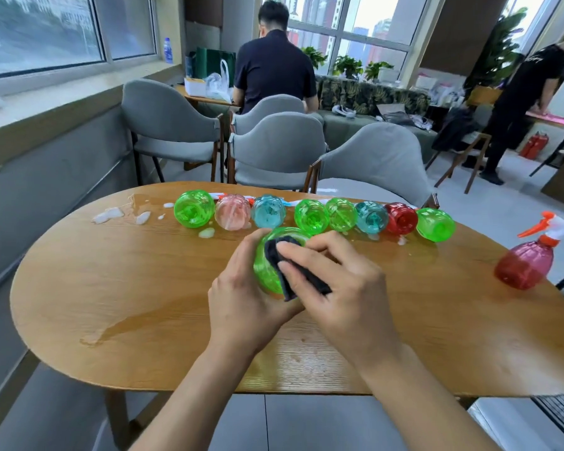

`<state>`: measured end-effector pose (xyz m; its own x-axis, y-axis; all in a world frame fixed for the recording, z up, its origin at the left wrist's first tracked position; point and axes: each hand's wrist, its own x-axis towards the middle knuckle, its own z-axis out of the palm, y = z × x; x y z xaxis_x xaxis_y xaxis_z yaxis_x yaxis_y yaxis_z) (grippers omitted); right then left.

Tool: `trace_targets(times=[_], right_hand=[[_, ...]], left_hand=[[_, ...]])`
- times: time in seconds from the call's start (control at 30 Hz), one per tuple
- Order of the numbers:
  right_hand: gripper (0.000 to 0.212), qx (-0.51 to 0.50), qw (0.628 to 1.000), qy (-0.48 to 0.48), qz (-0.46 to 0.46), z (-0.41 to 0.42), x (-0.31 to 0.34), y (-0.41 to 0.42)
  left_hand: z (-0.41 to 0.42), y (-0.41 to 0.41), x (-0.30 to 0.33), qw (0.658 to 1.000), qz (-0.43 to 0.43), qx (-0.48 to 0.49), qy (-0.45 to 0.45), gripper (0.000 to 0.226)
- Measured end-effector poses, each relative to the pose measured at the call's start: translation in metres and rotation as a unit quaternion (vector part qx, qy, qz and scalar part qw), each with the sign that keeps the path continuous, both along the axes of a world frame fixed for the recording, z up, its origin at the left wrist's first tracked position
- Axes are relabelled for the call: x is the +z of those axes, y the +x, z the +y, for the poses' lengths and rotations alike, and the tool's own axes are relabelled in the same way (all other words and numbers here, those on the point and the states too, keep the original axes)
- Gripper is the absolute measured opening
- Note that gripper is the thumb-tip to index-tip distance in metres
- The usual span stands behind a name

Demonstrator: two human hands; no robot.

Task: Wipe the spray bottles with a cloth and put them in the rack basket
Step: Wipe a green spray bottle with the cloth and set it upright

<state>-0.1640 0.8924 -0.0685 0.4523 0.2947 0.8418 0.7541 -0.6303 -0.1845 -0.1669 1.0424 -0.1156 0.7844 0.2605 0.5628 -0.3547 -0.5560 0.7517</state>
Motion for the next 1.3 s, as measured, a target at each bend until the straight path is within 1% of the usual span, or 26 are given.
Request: trace_targets(times=[0.07,0.1,0.23,0.4,0.47,0.53,0.6,0.67,0.73,0.8,0.9,0.93,0.97,1.03,1.07,1.13,1.2,1.23,1.3], right_hand=[[0.017,0.023,0.999,-0.029,0.003,-0.003,-0.004,-0.006],[0.016,0.020,0.999,-0.029,0.006,-0.008,-0.004,-0.007],[0.017,-0.028,0.999,0.015,0.004,-0.016,0.000,0.003],[0.018,0.020,0.999,-0.025,0.004,-0.001,-0.005,-0.002],[0.017,0.014,1.000,-0.020,0.009,-0.009,-0.006,-0.003],[0.016,-0.023,0.999,0.027,0.021,-0.014,-0.002,0.002],[0.014,-0.041,0.988,0.125,0.076,-0.013,0.003,0.012],[0.013,-0.007,0.955,0.238,0.177,-0.005,0.006,0.022],[0.012,0.044,0.909,0.311,0.275,0.004,0.004,0.029],[0.011,0.059,0.889,0.329,0.314,0.007,-0.002,0.032],[0.011,0.058,0.878,0.336,0.335,0.003,-0.011,0.036],[0.012,0.057,0.877,0.338,0.338,0.001,-0.014,0.037],[0.012,0.055,0.875,0.339,0.342,0.000,-0.016,0.038],[0.012,0.057,0.868,0.342,0.354,-0.001,-0.023,0.038],[0.011,0.060,0.865,0.343,0.362,-0.002,-0.026,0.038],[0.011,0.058,0.862,0.343,0.368,-0.003,-0.030,0.037],[0.012,0.047,0.864,0.340,0.368,-0.007,-0.034,0.037],[0.012,0.043,0.864,0.340,0.370,-0.008,-0.035,0.038],[0.012,0.037,0.861,0.344,0.372,-0.013,-0.038,0.038]], left_hand=[[0.003,0.000,0.001,1.000,-0.005,-0.002,-0.009,0.076],[0.004,0.000,0.001,1.000,-0.004,0.002,-0.011,0.076],[0.001,0.000,0.002,1.000,0.003,0.008,0.007,0.088],[0.004,0.002,-0.001,1.000,-0.008,-0.011,0.000,0.079],[0.007,0.002,-0.002,1.000,-0.012,-0.003,-0.002,0.080],[0.009,0.004,-0.004,1.000,-0.010,0.000,-0.003,0.086],[0.009,0.007,-0.007,1.000,-0.007,-0.004,-0.011,0.090],[0.008,0.009,-0.011,1.000,-0.012,-0.009,-0.020,0.093],[0.007,0.012,-0.013,0.999,-0.018,-0.026,-0.033,0.094],[0.008,0.016,-0.016,0.996,-0.026,-0.060,-0.054,0.095],[0.010,0.017,-0.018,0.987,-0.009,-0.135,-0.087,0.099],[0.010,0.016,-0.016,0.982,0.002,-0.161,-0.099,0.093],[0.009,0.014,-0.013,0.977,0.014,-0.182,-0.114,0.081],[0.006,0.011,-0.007,0.967,0.026,-0.196,-0.158,0.046],[0.005,0.011,-0.006,0.964,0.028,-0.194,-0.177,0.034],[0.004,0.012,-0.006,0.965,0.028,-0.178,-0.189,0.028],[0.002,0.013,-0.006,0.969,0.029,-0.164,-0.181,0.035],[0.002,0.013,-0.007,0.970,0.034,-0.165,-0.176,0.049],[0.001,0.015,-0.009,0.964,0.059,-0.178,-0.190,0.083]])
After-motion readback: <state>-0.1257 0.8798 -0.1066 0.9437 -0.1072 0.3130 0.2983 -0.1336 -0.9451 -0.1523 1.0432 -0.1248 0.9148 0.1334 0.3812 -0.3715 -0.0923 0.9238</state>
